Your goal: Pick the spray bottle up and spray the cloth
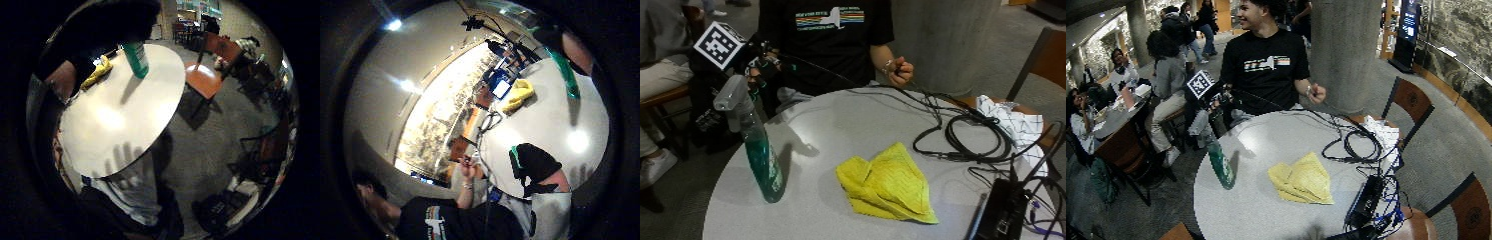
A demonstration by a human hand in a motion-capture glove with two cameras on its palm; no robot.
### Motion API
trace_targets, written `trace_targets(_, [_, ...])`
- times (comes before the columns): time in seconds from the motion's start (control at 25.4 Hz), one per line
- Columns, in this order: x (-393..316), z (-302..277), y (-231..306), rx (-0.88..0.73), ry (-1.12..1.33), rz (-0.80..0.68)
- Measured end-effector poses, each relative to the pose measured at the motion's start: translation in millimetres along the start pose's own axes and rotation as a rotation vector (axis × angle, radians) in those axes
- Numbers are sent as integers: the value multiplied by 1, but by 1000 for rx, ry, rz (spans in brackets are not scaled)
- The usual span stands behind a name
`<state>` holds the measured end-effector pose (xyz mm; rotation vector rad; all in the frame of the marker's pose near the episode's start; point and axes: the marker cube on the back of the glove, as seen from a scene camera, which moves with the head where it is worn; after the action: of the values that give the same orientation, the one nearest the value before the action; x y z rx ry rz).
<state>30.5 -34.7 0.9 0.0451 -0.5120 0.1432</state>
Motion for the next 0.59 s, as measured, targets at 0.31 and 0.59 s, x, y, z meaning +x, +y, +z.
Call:
trace_targets(0.31, [12,5,4,7,-342,98])
trace_targets(0.59, [27,7,19,30,-494,86])
